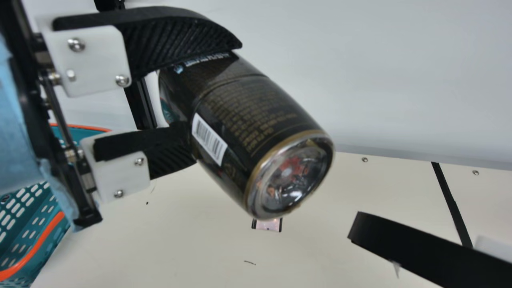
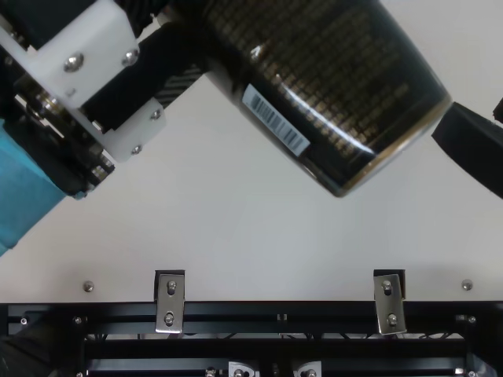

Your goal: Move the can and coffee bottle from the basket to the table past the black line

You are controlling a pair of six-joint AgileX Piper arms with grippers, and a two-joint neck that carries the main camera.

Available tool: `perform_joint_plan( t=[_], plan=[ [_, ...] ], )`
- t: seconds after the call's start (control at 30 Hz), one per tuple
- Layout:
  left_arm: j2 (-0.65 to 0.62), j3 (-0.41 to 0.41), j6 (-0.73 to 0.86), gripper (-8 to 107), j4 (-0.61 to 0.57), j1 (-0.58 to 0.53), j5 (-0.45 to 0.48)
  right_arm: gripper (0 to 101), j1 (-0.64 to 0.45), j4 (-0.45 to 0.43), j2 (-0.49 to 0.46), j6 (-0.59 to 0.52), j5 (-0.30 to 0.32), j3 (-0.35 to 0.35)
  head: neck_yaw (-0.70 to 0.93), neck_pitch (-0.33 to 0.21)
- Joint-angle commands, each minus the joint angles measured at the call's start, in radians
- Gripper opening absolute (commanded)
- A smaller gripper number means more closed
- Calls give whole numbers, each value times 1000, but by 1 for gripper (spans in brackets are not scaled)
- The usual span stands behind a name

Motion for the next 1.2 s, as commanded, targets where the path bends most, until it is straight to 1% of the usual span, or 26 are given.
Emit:
perform_joint_plan(
  t=[0.0, 0.2, 0.23, 0.6, 0.83, 1.17],
  plan=[
    [0, 0, 0, 10, 0, 0, 0, 101, 0, 0, 0, 0, 0, 0, 5, -32],
    [0, 0, 0, 10, 0, 0, 0, 101, 0, 0, 0, 0, 0, 0, 5, -32],
    [2, 4, 27, 10, -26, 11, 4, 101, 0, 0, 0, 0, 0, 0, 5, -32],
    [11, -25, 71, 10, -79, 18, 15, 101, 0, 0, 0, 0, 0, 0, 5, -32],
    [22, -65, 43, 10, -57, -30, -4, 101, 0, 0, 0, 0, 0, 0, 5, -32],
    [41, -100, -46, 10, 36, -136, -56, 101, 0, 0, 0, 0, 0, 0, 5, -32]
  ],
)
